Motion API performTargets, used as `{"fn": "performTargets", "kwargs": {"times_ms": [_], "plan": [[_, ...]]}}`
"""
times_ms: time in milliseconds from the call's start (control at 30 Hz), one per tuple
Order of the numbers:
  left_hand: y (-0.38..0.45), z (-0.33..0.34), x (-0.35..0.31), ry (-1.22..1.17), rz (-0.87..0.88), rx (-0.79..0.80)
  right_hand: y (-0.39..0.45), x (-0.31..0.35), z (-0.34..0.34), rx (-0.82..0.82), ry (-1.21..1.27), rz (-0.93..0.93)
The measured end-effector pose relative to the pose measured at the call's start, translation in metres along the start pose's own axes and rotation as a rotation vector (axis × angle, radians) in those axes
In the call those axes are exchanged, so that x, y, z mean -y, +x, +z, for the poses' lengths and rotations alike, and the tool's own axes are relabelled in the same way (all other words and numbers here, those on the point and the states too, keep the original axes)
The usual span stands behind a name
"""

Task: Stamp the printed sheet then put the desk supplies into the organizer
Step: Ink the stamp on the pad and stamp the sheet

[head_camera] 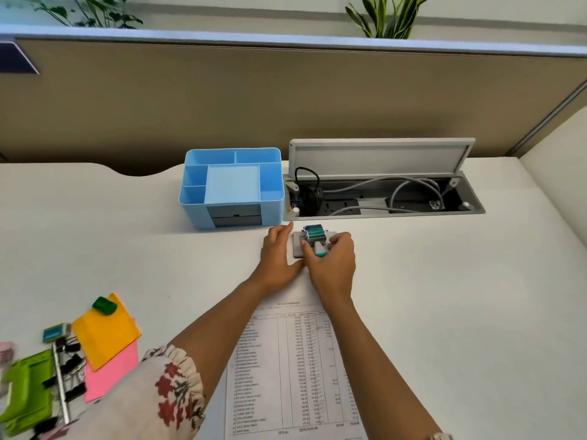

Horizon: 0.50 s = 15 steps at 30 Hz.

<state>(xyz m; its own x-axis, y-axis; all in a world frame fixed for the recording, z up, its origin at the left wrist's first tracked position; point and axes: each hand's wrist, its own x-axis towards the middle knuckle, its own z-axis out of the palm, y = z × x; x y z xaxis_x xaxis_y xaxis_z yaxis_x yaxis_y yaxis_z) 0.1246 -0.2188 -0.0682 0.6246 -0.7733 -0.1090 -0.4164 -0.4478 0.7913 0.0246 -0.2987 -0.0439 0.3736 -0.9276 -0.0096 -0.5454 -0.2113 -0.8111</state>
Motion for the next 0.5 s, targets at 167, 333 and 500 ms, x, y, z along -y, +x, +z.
{"fn": "performTargets", "kwargs": {"times_ms": [167,333,500], "plan": [[0.005,0.000,-0.001,0.050,0.021,0.021,0.005,0.006,0.005,0.014,-0.209,0.033],[0.005,-0.001,-0.001,0.077,0.032,0.002,0.006,0.012,0.000,0.150,-0.378,0.060],[0.005,-0.001,-0.001,0.084,0.026,0.006,0.013,0.001,-0.018,0.213,-0.320,0.081]]}}
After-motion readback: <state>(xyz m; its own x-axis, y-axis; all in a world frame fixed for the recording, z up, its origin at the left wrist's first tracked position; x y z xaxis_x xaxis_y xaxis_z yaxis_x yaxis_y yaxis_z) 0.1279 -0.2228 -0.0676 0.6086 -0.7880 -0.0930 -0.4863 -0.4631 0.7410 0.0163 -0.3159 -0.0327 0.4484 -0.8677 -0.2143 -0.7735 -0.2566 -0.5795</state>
